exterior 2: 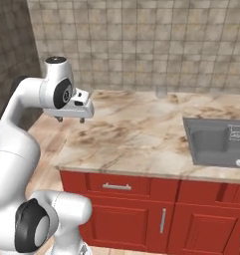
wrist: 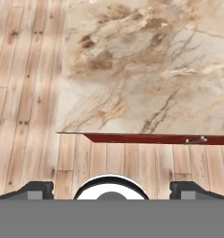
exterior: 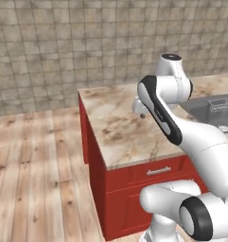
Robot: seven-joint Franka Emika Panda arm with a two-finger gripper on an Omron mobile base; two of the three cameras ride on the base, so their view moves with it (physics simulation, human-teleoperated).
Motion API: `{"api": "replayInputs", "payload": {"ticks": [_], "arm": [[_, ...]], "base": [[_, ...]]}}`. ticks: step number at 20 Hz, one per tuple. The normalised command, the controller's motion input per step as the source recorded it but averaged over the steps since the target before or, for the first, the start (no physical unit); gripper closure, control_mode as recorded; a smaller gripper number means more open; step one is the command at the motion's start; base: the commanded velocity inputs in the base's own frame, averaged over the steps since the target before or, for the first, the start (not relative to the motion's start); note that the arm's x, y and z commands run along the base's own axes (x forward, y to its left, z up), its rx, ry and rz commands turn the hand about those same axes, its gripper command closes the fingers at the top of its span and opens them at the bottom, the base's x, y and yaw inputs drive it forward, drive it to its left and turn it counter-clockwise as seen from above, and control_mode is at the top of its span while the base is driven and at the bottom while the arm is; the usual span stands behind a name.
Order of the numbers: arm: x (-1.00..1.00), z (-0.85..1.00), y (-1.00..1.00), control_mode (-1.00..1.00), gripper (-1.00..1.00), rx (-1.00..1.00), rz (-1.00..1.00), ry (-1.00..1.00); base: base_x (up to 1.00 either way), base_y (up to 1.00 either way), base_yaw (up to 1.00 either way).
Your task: Take a straw from the drawer in front and place it inside the glass cup on the dining counter.
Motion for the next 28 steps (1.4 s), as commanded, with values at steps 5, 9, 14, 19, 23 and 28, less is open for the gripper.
{"api": "replayInputs", "payload": {"ticks": [5, 9, 14, 19, 23, 28], "arm": [[0.0, 0.0, 0.0, 1.0, -1.0, 0.0, 0.0, 0.0], [0.0, 0.0, 0.0, 1.0, -1.0, 0.0, 0.0, 0.0], [0.0, 0.0, 0.0, 1.0, -1.0, 0.0, 0.0, 0.0], [0.0, 0.0, 0.0, 1.0, -1.0, 0.0, 0.0, 0.0], [0.0, 0.0, 0.0, 1.0, -1.0, 0.0, 0.0, 0.0], [0.0, 0.0, 0.0, 1.0, -1.0, 0.0, 0.0, 0.0]], "base": [[0.0, 0.75, -0.3], [0.0, 0.62, -0.34], [0.0, 0.5, -0.42], [0.0, 0.26, -0.48], [0.0, 0.23, -0.47], [0.0, 0.33, -0.45]]}}
